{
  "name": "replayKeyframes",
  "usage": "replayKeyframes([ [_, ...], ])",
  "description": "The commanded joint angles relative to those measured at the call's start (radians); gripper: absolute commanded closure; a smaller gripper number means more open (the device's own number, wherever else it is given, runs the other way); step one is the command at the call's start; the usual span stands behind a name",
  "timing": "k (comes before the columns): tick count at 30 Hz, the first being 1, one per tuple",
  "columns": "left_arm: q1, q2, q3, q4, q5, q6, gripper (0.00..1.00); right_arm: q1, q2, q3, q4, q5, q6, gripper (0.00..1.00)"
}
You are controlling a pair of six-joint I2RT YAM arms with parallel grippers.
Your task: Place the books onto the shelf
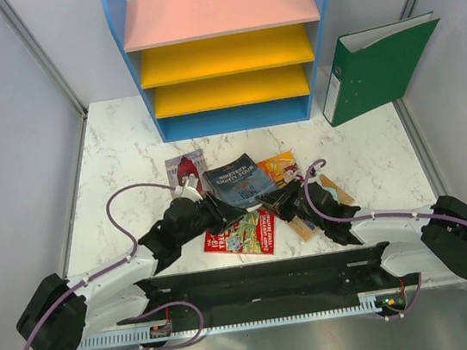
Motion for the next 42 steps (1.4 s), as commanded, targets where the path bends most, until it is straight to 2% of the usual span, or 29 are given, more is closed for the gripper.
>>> replayKeyframes([
  [1, 0.029, 0.015, 0.063, -0.058, -0.217, 0.054, 0.59, 0.017, -0.031, -0.034, 0.025, -0.098, -0.021, 1.0],
  [5, 0.029, 0.09, 0.104, -0.072, -0.193, 0.044, 0.27, 0.023, -0.026, -0.054, 0.048, -0.099, -0.018, 1.0],
  [7, 0.029, 0.12, 0.121, -0.066, -0.182, 0.035, 0.25, 0.027, -0.02, -0.064, 0.057, -0.101, -0.017, 1.0],
  [14, 0.029, 0.18, 0.15, 0.0, -0.161, 0.018, 0.39, 0.034, -0.012, -0.091, 0.091, -0.096, -0.002, 1.0],
  [18, 0.029, 0.157, 0.155, 0.014, -0.18, 0.022, 0.43, 0.039, 0.011, -0.089, 0.111, -0.104, 0.0, 1.0],
  [21, 0.029, 0.143, 0.172, 0.02, -0.205, 0.041, 0.5, 0.053, 0.037, -0.089, 0.134, -0.111, 0.0, 1.0],
  [23, 0.029, 0.152, 0.204, 0.013, -0.205, 0.062, 0.72, 0.062, 0.069, -0.087, 0.147, -0.121, -0.005, 1.0],
  [24, 0.031, 0.164, 0.219, 0.0, -0.204, 0.071, 0.86, 0.063, 0.081, -0.086, 0.17, -0.127, -0.009, 1.0],
  [26, 0.031, 0.183, 0.284, -0.073, -0.196, 0.103, 0.96, 0.065, 0.121, -0.086, 0.218, -0.153, -0.04, 0.93],
  [29, 0.036, 0.212, 0.347, -0.142, -0.158, 0.146, 0.98, 0.065, 0.166, -0.109, 0.299, -0.154, -0.061, 0.78],
  [30, 0.039, 0.218, 0.356, -0.158, -0.145, 0.153, 0.98, 0.065, 0.173, -0.12, 0.324, -0.154, -0.06, 0.63],
  [32, 0.051, 0.218, 0.368, -0.187, -0.103, 0.177, 0.98, 0.054, 0.184, -0.158, 0.408, -0.154, -0.06, 0.55],
  [33, 0.057, 0.215, 0.367, -0.191, -0.087, 0.185, 0.98, 0.05, 0.186, -0.169, 0.43, -0.154, -0.066, 0.44],
  [34, 0.072, 0.211, 0.359, -0.193, -0.067, 0.203, 0.98, 0.042, 0.184, -0.179, 0.445, -0.154, -0.069, 0.38],
  [36, 0.091, 0.207, 0.353, -0.21, 0.003, 0.228, 0.98, 0.013, 0.175, -0.207, 0.45, -0.154, -0.072, 0.31],
  [42, 0.175, 0.22, 0.347, -0.296, 0.158, 0.355, 0.98, -0.055, 0.109, -0.233, 0.35, -0.205, -0.103, 0.3],
])
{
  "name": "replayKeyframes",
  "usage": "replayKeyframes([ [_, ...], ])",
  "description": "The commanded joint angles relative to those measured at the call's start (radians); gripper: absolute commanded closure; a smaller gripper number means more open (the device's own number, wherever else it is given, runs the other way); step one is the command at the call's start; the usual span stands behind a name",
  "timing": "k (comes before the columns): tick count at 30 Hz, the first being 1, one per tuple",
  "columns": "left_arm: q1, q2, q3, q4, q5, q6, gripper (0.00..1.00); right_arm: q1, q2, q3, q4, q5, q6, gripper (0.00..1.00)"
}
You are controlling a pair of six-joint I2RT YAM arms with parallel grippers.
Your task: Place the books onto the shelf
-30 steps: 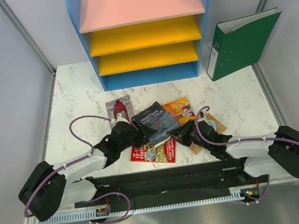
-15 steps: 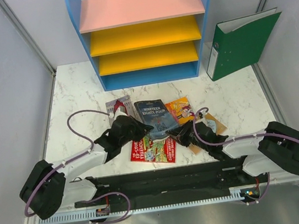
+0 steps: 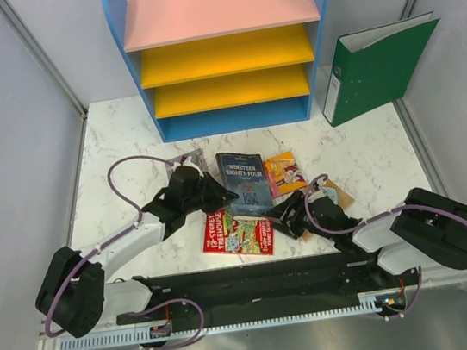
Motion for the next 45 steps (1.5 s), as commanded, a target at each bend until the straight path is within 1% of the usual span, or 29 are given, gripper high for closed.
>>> replayKeyframes([
  [1, 0.068, -0.004, 0.05, -0.002, 0.163, 0.157, 0.98, -0.034, -0.084, -0.013, -0.049, -0.046, -0.05, 0.3],
  [2, 0.077, 0.002, 0.053, -0.008, 0.192, 0.169, 0.98, -0.04, -0.103, -0.013, -0.103, -0.04, -0.065, 0.3],
  [6, 0.103, 0.019, 0.053, -0.041, 0.233, 0.217, 0.98, -0.051, -0.209, 0.002, -0.246, -0.011, -0.113, 0.3],
  [8, 0.106, 0.031, 0.064, -0.042, 0.282, 0.246, 0.98, -0.056, -0.262, 0.013, -0.314, 0.036, -0.134, 0.28],
  [11, 0.106, 0.074, 0.081, -0.042, 0.348, 0.272, 0.98, -0.057, -0.304, 0.022, -0.374, 0.085, -0.182, 0.27],
  [14, 0.106, 0.111, 0.081, -0.038, 0.382, 0.278, 0.98, -0.06, -0.304, 0.02, -0.388, 0.127, -0.213, 0.27],
  [19, 0.105, 0.141, 0.076, -0.033, 0.42, 0.292, 0.97, -0.063, -0.229, 0.045, -0.346, 0.135, -0.254, 0.32],
  [22, 0.105, 0.149, 0.083, -0.035, 0.446, 0.309, 0.89, -0.063, -0.169, 0.049, -0.289, 0.141, -0.262, 0.33],
  [23, 0.105, 0.152, 0.083, -0.035, 0.454, 0.31, 0.84, -0.062, -0.155, 0.048, -0.271, 0.141, -0.262, 0.34],
  [24, 0.103, 0.155, 0.084, -0.036, 0.46, 0.318, 0.82, -0.063, -0.141, 0.049, -0.252, 0.141, -0.26, 0.34],
  [25, 0.102, 0.157, 0.086, -0.036, 0.468, 0.321, 0.8, -0.063, -0.111, 0.045, -0.202, 0.133, -0.254, 0.34],
  [26, 0.1, 0.157, 0.086, -0.036, 0.471, 0.323, 0.78, -0.063, -0.095, 0.045, -0.173, 0.123, -0.253, 0.35],
  [27, 0.095, 0.155, 0.087, -0.038, 0.473, 0.33, 0.73, -0.063, -0.079, 0.045, -0.145, 0.115, -0.247, 0.36],
  [28, 0.092, 0.155, 0.089, -0.038, 0.482, 0.333, 0.71, -0.063, -0.043, 0.043, -0.096, 0.098, -0.242, 0.38],
  [29, 0.091, 0.157, 0.09, -0.038, 0.486, 0.335, 0.69, -0.063, -0.026, 0.043, -0.067, 0.092, -0.234, 0.52],
  [30, 0.085, 0.161, 0.095, -0.038, 0.49, 0.339, 0.69, -0.063, 0.013, 0.042, -0.039, 0.084, -0.227, 0.61],
  [32, 0.079, 0.164, 0.099, -0.038, 0.497, 0.344, 0.68, -0.063, 0.056, 0.04, 0.045, 0.063, -0.208, 0.76],
  [34, 0.074, 0.175, 0.112, -0.038, 0.503, 0.349, 0.68, -0.063, 0.118, 0.043, 0.128, 0.035, -0.199, 0.79],
  [35, 0.072, 0.177, 0.118, -0.038, 0.506, 0.35, 0.68, -0.063, 0.138, 0.043, 0.16, 0.024, -0.188, 0.89],
  [37, 0.072, 0.181, 0.125, -0.042, 0.508, 0.35, 0.68, -0.063, 0.19, 0.028, 0.26, 0.015, -0.167, 0.98],
  [38, 0.072, 0.183, 0.129, -0.045, 0.508, 0.352, 0.67, -0.062, 0.204, 0.019, 0.295, 0.018, -0.158, 1.0],
  [39, 0.072, 0.181, 0.132, -0.048, 0.506, 0.353, 0.67, -0.063, 0.224, 0.001, 0.356, 0.021, -0.135, 1.0],
  [40, 0.072, 0.18, 0.133, -0.065, 0.505, 0.356, 0.66, -0.063, 0.23, -0.007, 0.38, 0.029, -0.124, 1.0],
  [45, 0.072, 0.139, 0.13, -0.127, 0.468, 0.372, 0.59, -0.065, 0.212, -0.01, 0.392, 0.058, -0.105, 1.0],
])
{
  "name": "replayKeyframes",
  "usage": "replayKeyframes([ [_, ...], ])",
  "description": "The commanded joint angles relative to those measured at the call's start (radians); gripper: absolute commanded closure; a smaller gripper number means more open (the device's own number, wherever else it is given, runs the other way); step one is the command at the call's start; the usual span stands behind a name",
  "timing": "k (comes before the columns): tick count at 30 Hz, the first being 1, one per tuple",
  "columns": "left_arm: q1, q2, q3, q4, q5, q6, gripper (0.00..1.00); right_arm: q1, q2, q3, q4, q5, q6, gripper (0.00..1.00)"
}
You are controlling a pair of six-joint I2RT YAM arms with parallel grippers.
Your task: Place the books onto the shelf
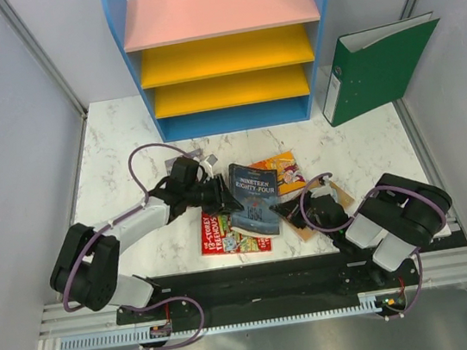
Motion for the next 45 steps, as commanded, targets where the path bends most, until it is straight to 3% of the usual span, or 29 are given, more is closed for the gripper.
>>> replayKeyframes([
  [1, -0.024, -0.052, 0.04, -0.028, 0.032, 0.039, 0.59, 0.014, -0.019, 0.007, 0.12, -0.028, 0.053, 1.0],
  [15, -0.062, -0.166, -0.019, -0.126, -0.079, -0.027, 0.49, 0.014, -0.239, 0.084, -0.205, 0.099, 0.013, 1.0],
  [25, -0.122, -0.14, -0.025, -0.121, -0.16, -0.152, 0.44, 0.014, -0.205, 0.081, -0.192, 0.174, 0.08, 1.0],
  [29, -0.123, -0.186, -0.056, -0.12, -0.267, -0.209, 0.46, 0.014, -0.203, 0.084, -0.199, 0.159, 0.079, 1.0],
  [30, -0.122, -0.19, -0.047, -0.121, -0.286, -0.209, 0.53, 0.015, -0.203, 0.085, -0.199, 0.153, 0.074, 1.0],
  [34, -0.122, -0.14, 0.049, -0.141, -0.332, -0.176, 0.63, 0.035, -0.213, 0.075, -0.198, 0.14, 0.076, 1.0],
  [45, -0.12, 0.206, 0.414, -0.187, -0.297, -0.087, 0.57, 0.054, -0.23, 0.07, -0.254, 0.099, 0.059, 1.0],
])
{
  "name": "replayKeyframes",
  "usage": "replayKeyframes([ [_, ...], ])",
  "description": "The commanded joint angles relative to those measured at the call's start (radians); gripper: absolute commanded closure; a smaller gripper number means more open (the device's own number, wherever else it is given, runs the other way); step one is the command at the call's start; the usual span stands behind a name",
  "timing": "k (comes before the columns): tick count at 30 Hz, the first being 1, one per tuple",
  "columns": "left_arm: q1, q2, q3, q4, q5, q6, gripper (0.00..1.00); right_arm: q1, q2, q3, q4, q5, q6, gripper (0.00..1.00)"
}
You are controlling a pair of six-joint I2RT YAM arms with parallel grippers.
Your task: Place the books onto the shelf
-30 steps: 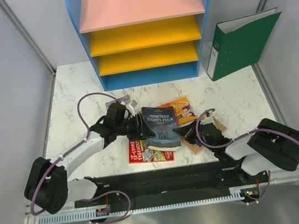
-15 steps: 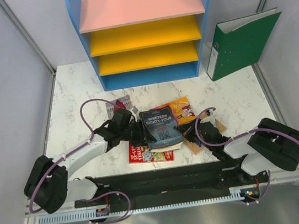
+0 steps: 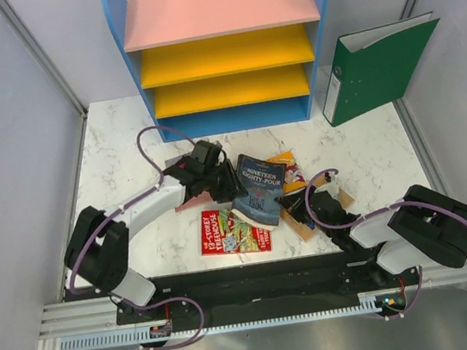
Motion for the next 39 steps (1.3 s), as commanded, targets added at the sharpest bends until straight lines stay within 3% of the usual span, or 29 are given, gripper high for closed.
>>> replayKeyframes([
  [1, -0.009, 0.112, 0.163, 0.083, 0.066, 0.052, 0.55, 0.028, -0.003, 0.015, 0.063, -0.086, 0.01, 1.0],
  [7, -0.008, 0.129, 0.171, -0.001, 0.075, 0.092, 0.47, 0.028, 0.06, -0.011, 0.181, -0.06, 0.056, 1.0],
  [14, 0.001, 0.046, 0.135, -0.131, -0.003, 0.166, 0.39, 0.028, 0.034, -0.029, 0.162, 0.015, 0.092, 1.0],
  [17, 0.003, 0.02, 0.134, -0.167, -0.033, 0.19, 0.24, 0.028, 0.008, -0.028, 0.129, 0.038, 0.095, 1.0],
  [18, 0.004, 0.015, 0.137, -0.188, -0.038, 0.202, 0.03, 0.028, -0.004, -0.028, 0.123, 0.045, 0.096, 1.0],
  [33, 0.014, -0.086, -0.019, -0.23, -0.098, 0.193, 0.01, 0.027, -0.026, -0.039, 0.119, 0.052, 0.102, 1.0],
  [39, 0.014, -0.196, -0.153, -0.094, -0.072, 0.15, 0.01, 0.028, 0.002, -0.052, 0.152, 0.046, 0.116, 1.0],
])
